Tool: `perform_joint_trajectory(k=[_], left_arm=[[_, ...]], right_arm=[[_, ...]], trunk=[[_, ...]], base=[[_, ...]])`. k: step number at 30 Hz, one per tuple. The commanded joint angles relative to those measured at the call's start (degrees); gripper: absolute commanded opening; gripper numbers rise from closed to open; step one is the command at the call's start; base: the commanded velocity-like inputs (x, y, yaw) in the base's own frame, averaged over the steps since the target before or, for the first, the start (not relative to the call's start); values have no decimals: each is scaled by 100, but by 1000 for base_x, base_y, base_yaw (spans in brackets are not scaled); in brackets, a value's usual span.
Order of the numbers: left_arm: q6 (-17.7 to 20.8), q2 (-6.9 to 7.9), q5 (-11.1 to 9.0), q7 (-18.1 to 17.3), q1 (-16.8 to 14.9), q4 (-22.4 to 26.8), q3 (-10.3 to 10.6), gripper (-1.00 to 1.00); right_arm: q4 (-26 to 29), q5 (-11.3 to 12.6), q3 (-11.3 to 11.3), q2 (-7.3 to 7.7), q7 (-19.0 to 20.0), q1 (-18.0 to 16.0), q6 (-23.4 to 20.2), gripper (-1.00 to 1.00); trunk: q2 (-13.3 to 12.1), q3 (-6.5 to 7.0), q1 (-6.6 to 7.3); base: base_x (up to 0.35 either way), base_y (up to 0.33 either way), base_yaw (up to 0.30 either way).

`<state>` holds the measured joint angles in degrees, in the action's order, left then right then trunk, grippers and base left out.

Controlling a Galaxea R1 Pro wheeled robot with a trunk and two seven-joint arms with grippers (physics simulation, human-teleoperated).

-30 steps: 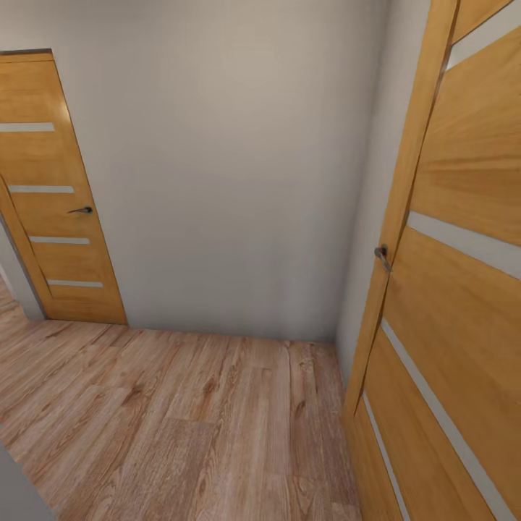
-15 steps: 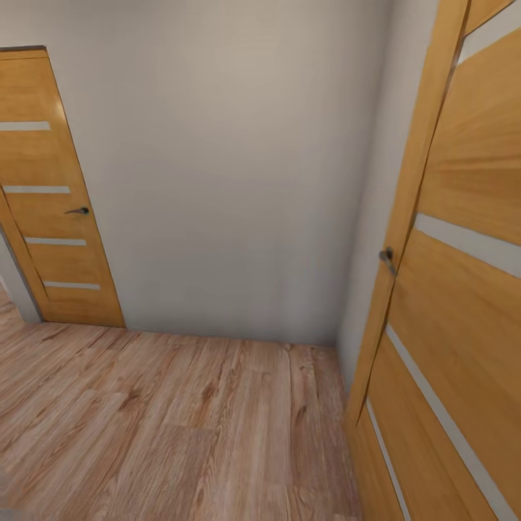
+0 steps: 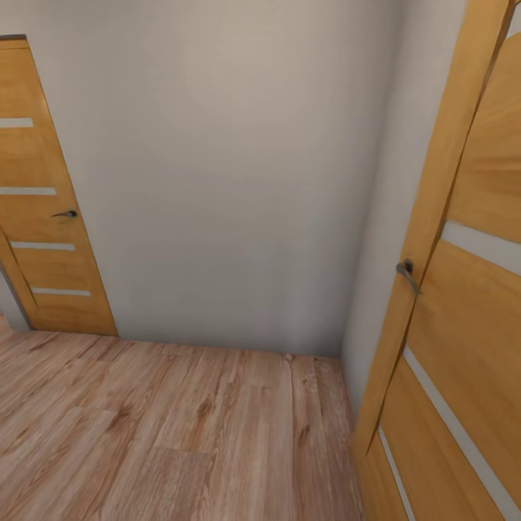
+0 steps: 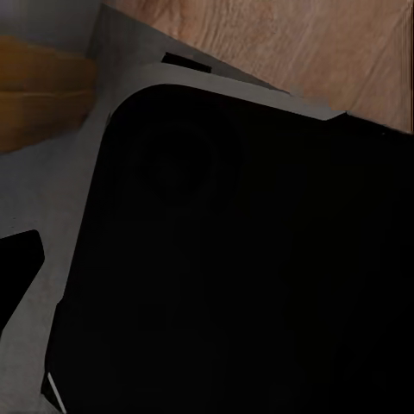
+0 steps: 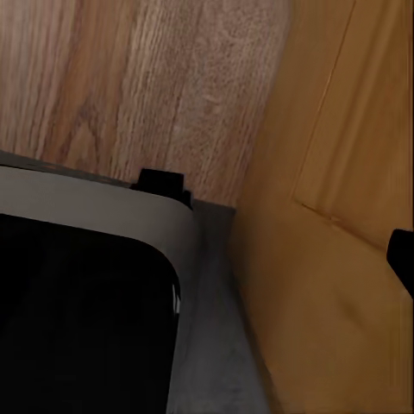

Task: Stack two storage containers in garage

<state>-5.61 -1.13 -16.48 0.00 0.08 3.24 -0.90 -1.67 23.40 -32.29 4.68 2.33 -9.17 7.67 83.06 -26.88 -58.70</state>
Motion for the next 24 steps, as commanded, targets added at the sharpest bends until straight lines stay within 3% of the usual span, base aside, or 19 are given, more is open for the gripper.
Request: perform_joint_trajectory(k=[1,24], left_arm=[[-11,-1,-22,0,1,6,-7,100],[16,-1,-22,0,1,3,-7,100]], right_arm=[[-18,58,-46,-2,24,-6,33,100],[-18,45,-50,-72,-31,-6,-4,100]], trunk=[[2,-5,-3],[2,-5,-3]], base=[[321,0,0],[321,0,0]])
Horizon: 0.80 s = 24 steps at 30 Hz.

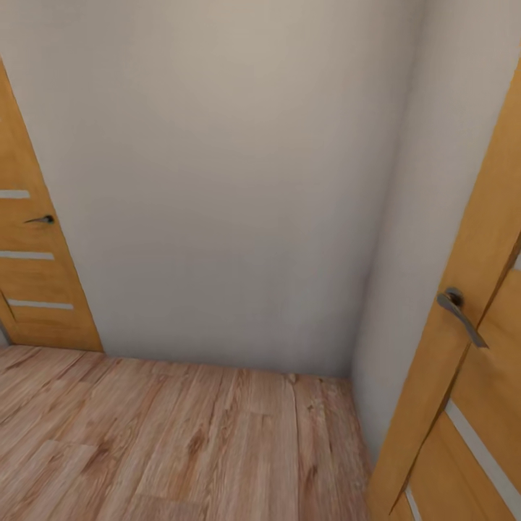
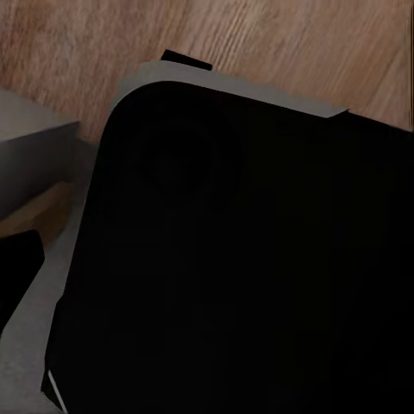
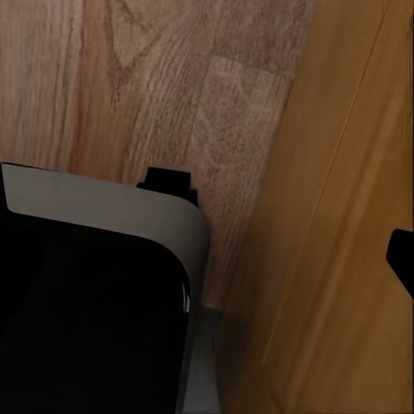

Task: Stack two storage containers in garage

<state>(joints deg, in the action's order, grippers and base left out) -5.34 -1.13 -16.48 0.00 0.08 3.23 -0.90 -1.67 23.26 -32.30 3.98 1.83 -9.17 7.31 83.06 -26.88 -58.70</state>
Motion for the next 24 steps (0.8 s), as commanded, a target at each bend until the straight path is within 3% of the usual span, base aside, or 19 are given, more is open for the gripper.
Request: perform_joint_trajectory(k=[1,24], left_arm=[[-11,0,-24,0,1,4,-7,100],[-26,-1,-22,0,1,5,-7,100]], right_arm=[[-18,60,-48,-2,19,-6,35,100],[-18,65,-48,-2,18,-6,54,100]], trunk=[[2,-5,-3],[2,-5,-3]], base=[[321,0,0],[321,0,13]])
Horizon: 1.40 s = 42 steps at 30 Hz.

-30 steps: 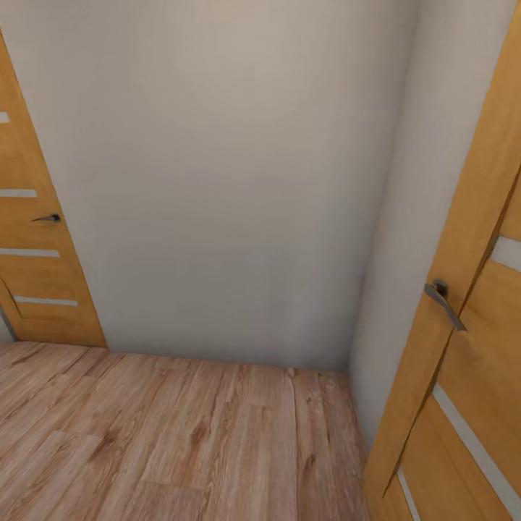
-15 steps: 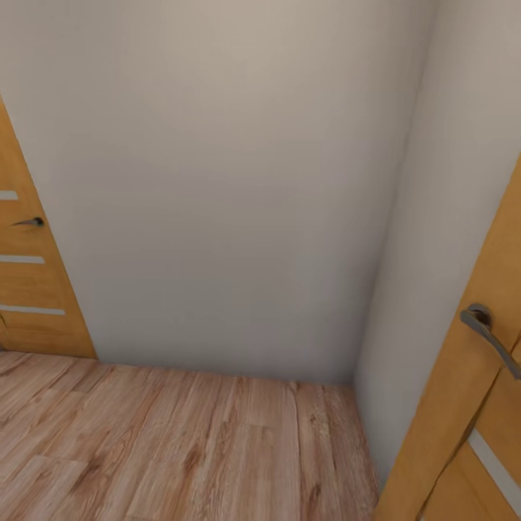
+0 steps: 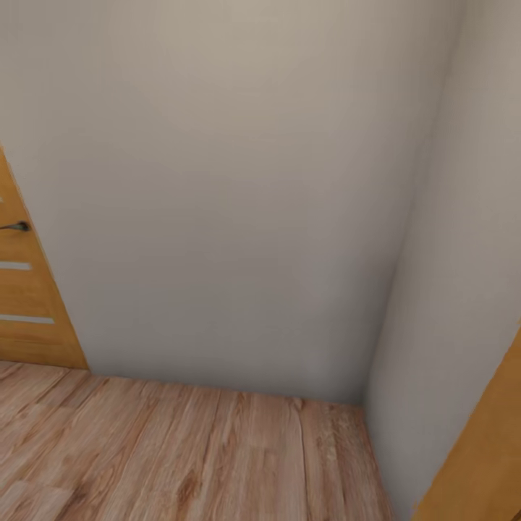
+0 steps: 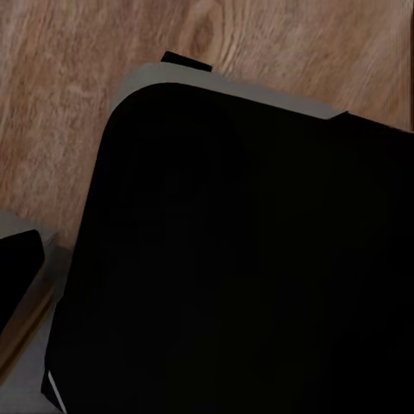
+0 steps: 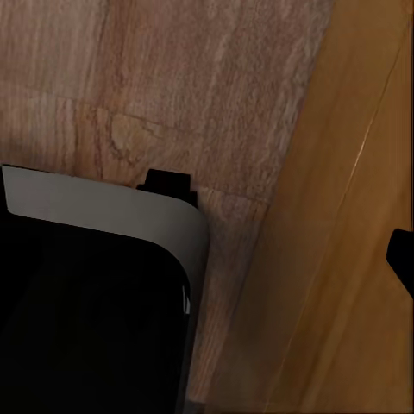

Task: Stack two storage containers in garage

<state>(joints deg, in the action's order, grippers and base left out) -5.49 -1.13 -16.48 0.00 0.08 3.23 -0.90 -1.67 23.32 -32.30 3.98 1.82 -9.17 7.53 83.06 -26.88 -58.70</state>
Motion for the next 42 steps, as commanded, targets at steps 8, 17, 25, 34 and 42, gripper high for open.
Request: perform_joint_trajectory(k=[8,17,25,34,42], left_arm=[[-21,-1,-22,0,1,6,-7,100],[-28,-3,-22,0,0,5,-21,100],[-31,-5,-22,0,1,5,-24,100],[-31,-2,-22,0,1,5,-24,100],[-31,3,-22,6,1,10,-24,100]], right_arm=[[-18,58,-48,-3,18,-6,38,100],[-18,58,-48,-3,18,-6,38,100],[-18,56,-48,-5,12,-6,46,100],[-18,58,-48,-11,11,-6,59,100],[-14,79,-47,-28,4,-6,100,100]], trunk=[[2,-5,-3],[2,-5,-3],[2,-5,-3],[2,-5,-3],[2,-5,-3]], base=[[321,0,243],[321,0,269],[317,0,271],[295,0,274],[188,0,280]])
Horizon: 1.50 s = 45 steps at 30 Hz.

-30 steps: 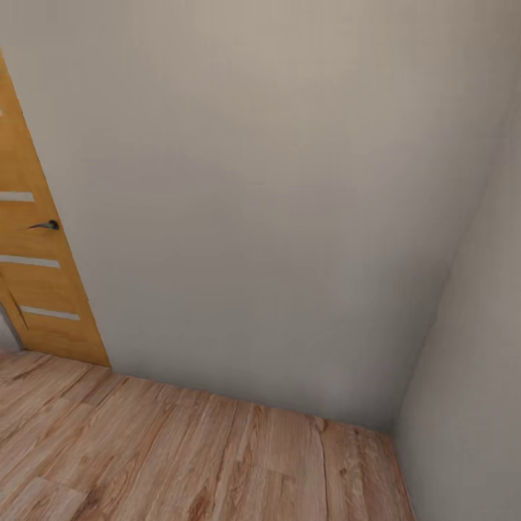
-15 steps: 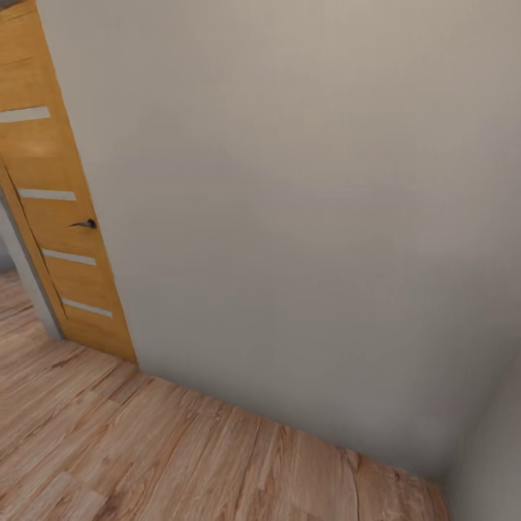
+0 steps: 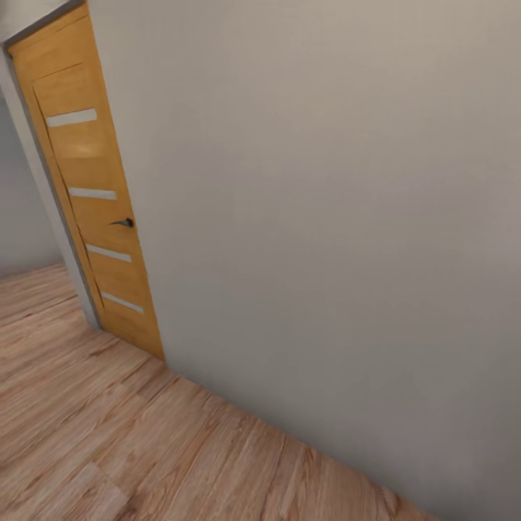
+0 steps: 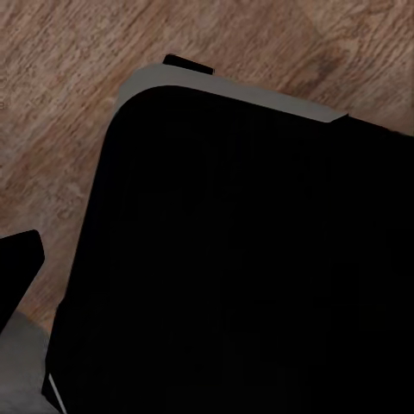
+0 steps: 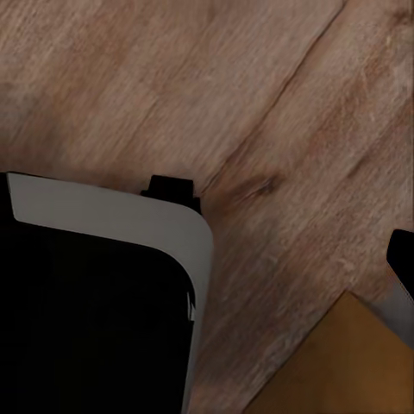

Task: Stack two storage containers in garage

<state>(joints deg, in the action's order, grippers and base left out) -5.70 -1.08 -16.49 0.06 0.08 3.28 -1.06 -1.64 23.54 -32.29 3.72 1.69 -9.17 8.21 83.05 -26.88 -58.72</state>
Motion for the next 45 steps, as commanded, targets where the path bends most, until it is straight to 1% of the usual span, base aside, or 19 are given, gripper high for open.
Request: perform_joint_trajectory(k=[1,7,11,25,45], left_arm=[[-10,-3,-21,2,1,5,-12,100],[-10,-6,-21,-4,1,6,-11,100],[-10,-3,-21,2,1,6,-14,100],[-11,2,-30,3,1,6,-17,100],[-10,-14,-22,3,1,6,-1,100]], right_arm=[[-17,53,-48,-9,17,-6,32,100],[-12,52,-37,-19,-41,-6,39,100],[-12,75,7,6,-45,-6,49,100],[-18,79,4,85,-46,-6,68,100],[-18,56,-5,59,-46,-6,82,100]], trunk=[[3,-5,-1],[3,-5,-1],[3,-5,-1],[3,-5,-1],[3,-5,-1]], base=[[42,0,291],[8,0,298],[0,0,300],[0,0,300],[11,0,300]])
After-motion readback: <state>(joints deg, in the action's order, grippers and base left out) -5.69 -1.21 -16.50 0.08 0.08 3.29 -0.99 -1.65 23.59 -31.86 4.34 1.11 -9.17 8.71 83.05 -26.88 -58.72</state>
